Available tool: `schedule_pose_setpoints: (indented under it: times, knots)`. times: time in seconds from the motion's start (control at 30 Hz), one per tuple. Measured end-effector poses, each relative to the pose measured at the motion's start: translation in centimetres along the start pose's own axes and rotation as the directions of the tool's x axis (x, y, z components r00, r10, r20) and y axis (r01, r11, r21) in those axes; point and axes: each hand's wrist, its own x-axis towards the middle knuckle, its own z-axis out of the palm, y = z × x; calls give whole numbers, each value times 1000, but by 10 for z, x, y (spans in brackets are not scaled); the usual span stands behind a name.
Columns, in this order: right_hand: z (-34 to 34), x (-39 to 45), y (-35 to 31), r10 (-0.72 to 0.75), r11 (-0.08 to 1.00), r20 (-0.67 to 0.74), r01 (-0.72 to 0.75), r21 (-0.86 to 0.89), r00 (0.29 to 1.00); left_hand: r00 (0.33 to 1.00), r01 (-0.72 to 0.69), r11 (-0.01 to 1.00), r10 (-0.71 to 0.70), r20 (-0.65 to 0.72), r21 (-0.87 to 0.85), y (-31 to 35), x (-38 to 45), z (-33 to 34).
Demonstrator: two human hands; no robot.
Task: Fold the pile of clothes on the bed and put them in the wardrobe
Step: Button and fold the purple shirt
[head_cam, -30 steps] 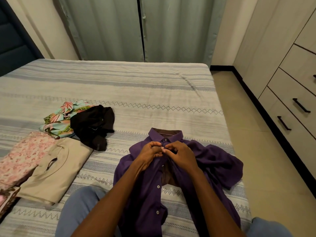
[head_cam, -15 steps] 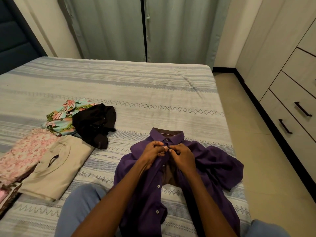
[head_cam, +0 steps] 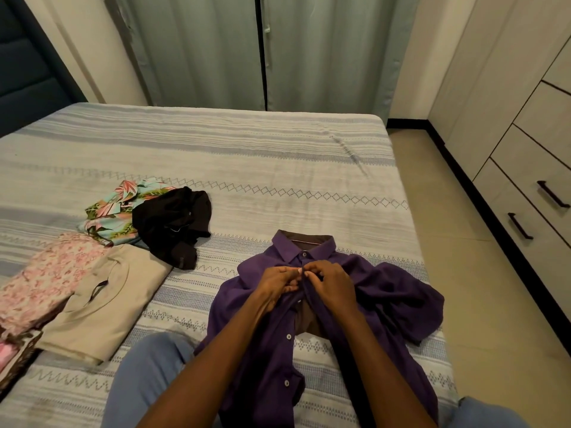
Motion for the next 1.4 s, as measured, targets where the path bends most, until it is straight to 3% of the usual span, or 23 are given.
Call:
schedule_pose_setpoints:
  times: [0.23,0.53,0.7,0.77,0.97,1.17,1.23,1.4]
  knots:
    - [3,-2,0,-38,995,-49,34,-93,998,998,-58,998,58,23,-19,-4,3,-1]
    - [0,1,2,-40,998,-14,39,-55,999,983,-183,972,184,3,150,-4,4,0]
    - [-6,8,5,105,930,91,-130,345,990,970,-240,933,244,19,268,3,4,1]
    - [-6,8,3,131,897,109,-165,410,985,965,-244,917,263,-18,315,7,4,8]
    - [-8,-13,-5,209,965,32,-212,155,977,938,-186,821,312,-150,540,23,8,17]
    - [5,-40,1,203,950,210,-141,-278,956,942,-193,694,329,-67,694,8,-14,13]
    - [8,-40,3,240,941,231,-167,-294,943,955,-185,640,296,-17,746,-8,-24,8]
    - [10,-37,2,278,945,174,-237,-226,945,931,-157,320,364,31,934,-36,-35,-5]
